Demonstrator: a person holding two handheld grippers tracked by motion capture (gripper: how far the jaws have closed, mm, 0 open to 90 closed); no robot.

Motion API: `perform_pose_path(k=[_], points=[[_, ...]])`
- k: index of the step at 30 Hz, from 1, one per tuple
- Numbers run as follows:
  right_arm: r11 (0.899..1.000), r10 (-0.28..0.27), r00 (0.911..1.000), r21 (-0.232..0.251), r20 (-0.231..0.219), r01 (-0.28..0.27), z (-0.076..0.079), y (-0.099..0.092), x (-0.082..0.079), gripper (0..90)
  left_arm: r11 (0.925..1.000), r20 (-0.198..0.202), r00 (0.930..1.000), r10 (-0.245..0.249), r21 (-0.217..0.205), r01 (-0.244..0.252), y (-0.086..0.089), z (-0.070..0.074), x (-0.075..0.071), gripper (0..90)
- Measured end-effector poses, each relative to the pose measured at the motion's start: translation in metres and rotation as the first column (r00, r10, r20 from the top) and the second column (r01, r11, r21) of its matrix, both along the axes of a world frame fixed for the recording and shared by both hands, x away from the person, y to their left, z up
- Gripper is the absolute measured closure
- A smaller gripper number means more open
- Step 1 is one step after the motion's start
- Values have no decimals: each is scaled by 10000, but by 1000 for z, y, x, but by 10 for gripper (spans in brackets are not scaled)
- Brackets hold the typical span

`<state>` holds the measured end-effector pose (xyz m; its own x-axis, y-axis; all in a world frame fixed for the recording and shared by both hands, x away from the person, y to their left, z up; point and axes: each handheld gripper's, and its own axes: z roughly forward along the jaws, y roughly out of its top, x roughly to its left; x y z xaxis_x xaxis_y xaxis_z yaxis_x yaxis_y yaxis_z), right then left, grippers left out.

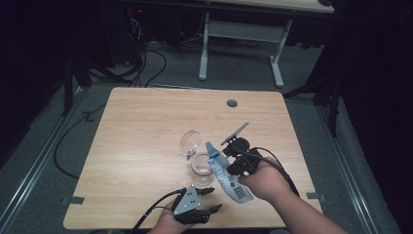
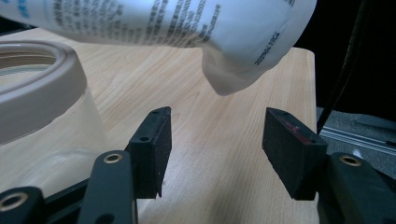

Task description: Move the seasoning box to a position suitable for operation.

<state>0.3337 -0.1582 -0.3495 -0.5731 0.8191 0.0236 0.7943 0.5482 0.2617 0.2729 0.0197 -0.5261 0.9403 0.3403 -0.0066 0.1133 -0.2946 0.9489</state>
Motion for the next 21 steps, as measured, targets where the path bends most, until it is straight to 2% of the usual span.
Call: perform_pose_path(k=[6,9,15,18,21], points=[[9999,106,9999,-126,14,-105,0,6,0,900,9999,93,9999,-121,-53,121,-3,0,-1,418],[9999,71,10000,-131,-5,-71,1,8,0,900,9996,-68,9996,-257,-83,257,-7,1,-2,418],[10000,43,10000,-74,-13,-43,2,10,0,900,9995,-58,9995,-309,-30,309,-17,1,-1,397],[9999,134,9999,-79,-1,-134,3,12,1,900,9998,83,9998,-193,86,193,-23,1,0,386],[9999,116,9999,-80,-18,-116,3,12,1,900,10000,23,10000,54,40,-54,-27,1,3,380]])
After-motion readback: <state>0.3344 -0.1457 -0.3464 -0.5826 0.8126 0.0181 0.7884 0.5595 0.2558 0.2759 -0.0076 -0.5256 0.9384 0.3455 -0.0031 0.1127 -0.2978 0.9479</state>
